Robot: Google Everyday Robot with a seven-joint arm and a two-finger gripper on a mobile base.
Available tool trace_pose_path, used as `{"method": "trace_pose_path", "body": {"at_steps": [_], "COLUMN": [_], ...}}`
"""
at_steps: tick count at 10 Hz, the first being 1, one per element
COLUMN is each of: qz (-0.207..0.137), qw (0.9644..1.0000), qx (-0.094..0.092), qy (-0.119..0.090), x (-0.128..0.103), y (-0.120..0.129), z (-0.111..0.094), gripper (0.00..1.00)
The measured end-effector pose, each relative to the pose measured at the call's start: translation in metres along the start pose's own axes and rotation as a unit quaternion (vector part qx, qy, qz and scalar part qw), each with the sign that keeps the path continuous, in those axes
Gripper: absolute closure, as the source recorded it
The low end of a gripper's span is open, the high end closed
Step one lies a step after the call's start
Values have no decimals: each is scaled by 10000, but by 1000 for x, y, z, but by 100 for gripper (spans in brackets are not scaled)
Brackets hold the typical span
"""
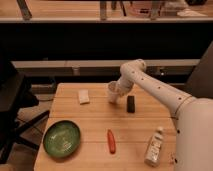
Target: Pick up the ceramic cup
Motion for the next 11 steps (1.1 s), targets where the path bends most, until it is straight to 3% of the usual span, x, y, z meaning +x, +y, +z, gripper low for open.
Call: {"method": "trace_pose_path", "body": {"at_steps": [3,6,11], "qz": [-73,-160,-250], "qw": [10000,9999,9997], "qx": [32,43,42], "qy": [27,36,66], "x": [3,7,9], "y": [1,0,3], "z": [-11,-40,-57], "gripper": [100,100,100]}}
